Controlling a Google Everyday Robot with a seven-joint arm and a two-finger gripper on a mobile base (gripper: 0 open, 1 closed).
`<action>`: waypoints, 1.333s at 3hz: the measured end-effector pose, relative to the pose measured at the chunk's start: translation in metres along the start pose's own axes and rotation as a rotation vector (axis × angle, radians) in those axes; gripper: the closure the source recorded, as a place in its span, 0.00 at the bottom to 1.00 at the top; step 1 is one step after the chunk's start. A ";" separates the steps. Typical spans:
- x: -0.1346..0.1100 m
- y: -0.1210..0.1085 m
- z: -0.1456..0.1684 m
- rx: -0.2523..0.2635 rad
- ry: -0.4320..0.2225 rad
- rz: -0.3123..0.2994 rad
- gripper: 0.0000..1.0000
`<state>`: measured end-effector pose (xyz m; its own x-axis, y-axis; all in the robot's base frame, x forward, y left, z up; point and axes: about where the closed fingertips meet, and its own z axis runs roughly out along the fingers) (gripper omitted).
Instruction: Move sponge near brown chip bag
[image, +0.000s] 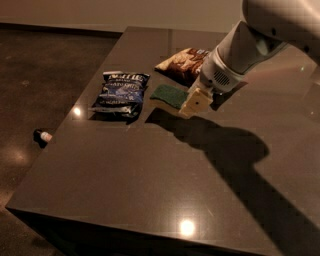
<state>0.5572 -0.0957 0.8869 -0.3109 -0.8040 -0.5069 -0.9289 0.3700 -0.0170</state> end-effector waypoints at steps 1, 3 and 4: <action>0.015 -0.031 -0.007 0.090 0.015 0.055 0.87; 0.043 -0.077 -0.018 0.248 0.082 0.117 0.40; 0.044 -0.079 -0.017 0.256 0.088 0.119 0.09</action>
Offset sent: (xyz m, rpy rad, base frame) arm 0.0659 -0.0844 -0.0040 -0.1580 -0.1463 -0.2597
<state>0.6138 -0.1686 0.8806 -0.4415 -0.7810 -0.4416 -0.8074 0.5605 -0.1841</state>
